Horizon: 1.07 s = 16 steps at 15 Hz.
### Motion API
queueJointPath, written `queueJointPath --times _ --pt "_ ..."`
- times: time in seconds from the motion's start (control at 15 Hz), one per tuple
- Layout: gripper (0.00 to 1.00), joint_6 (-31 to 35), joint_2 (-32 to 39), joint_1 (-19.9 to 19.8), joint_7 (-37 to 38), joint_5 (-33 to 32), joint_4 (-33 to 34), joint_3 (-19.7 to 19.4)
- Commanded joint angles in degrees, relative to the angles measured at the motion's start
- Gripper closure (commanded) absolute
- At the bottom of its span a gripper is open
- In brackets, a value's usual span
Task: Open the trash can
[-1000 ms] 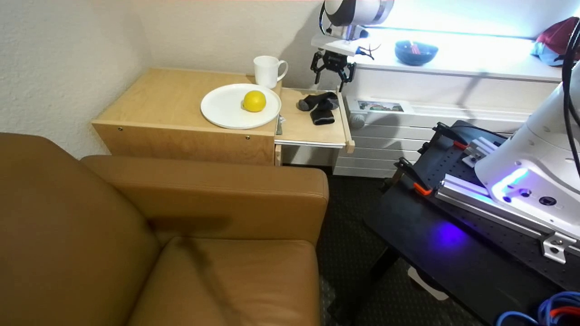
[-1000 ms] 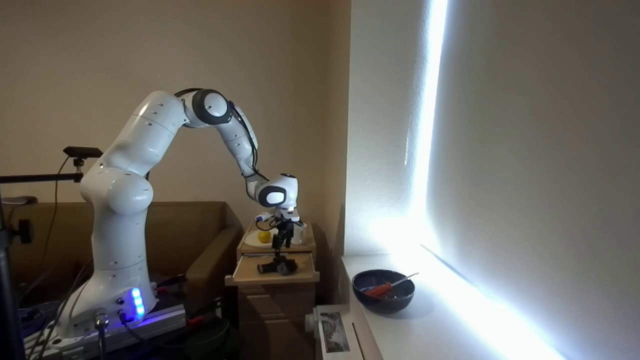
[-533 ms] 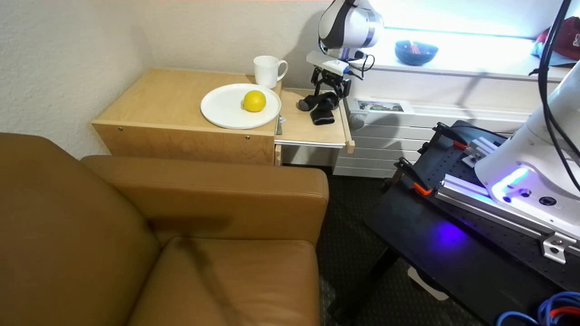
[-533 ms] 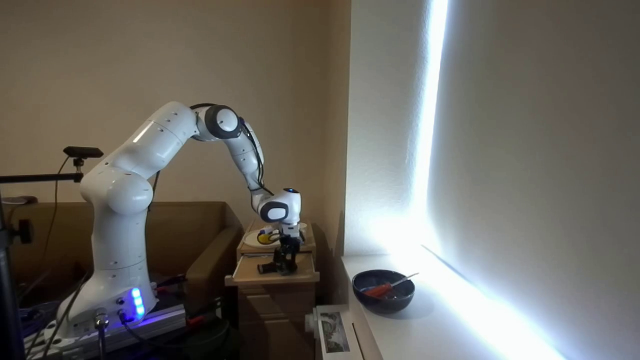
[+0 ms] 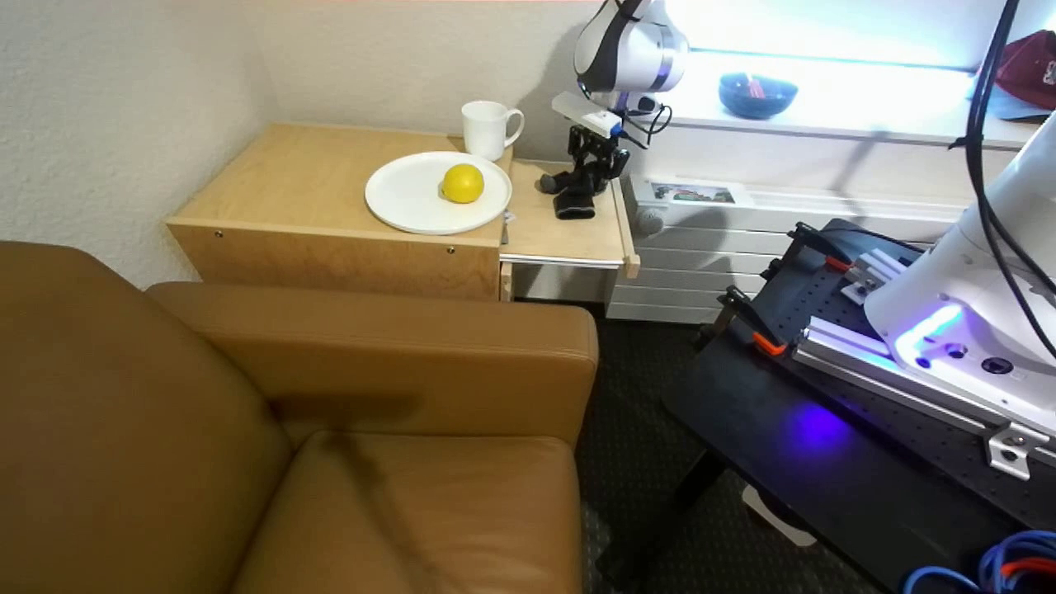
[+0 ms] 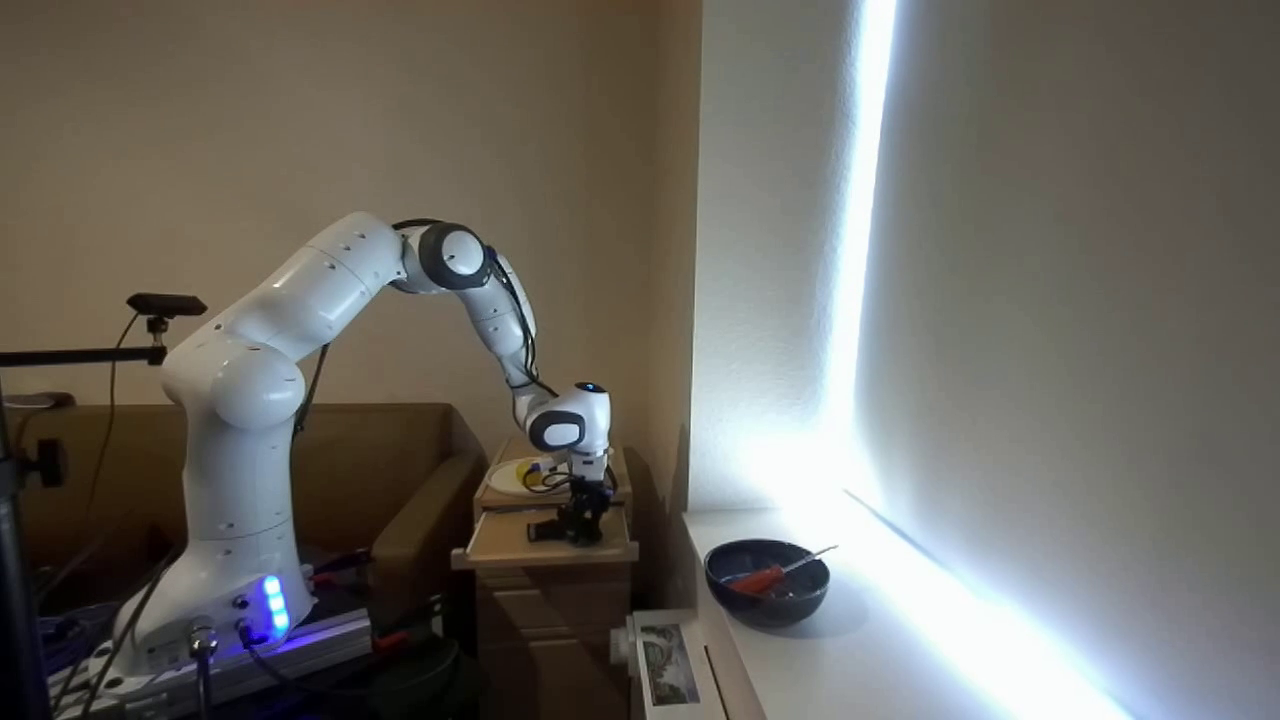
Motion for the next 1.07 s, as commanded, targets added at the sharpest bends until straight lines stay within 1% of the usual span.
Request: queueJointPath --times 0.0,0.13,0.27,0.33,0.47,0.53,0.67,0.8,0.93,1.0 --pt "0.68 -0.93 1.69 -1.43 0.64 0.91 1.60 0.97" --pt "0.83 -4.74 -1.19 -1.59 -0.65 -0.37 0.37 1.01" --pt "0.97 -11.26 -5.72 -1.16 -2.73 -3.02 -1.78 0.08" --pt "0.99 -15.04 -8.24 -1.29 -4.64 -4.48 -3.04 0.00" --pt "0.95 -21.84 -13.95 -1.17 -7.80 -7.10 -5.68 -0.57" --pt "0.97 -25.46 -17.47 -0.92 -9.36 -8.62 -7.37 -0.96" --pt "0.96 -31.84 -23.33 -0.37 -12.36 -11.80 -9.90 -1.39" --pt "0.96 -36.64 -29.34 0.01 -15.93 -13.43 -13.29 -0.49" --pt "0.96 -40.04 -34.44 0.84 -19.24 -13.58 -16.95 0.97" --pt "0.96 -40.63 -36.90 1.55 -20.80 -12.60 -19.35 2.23"
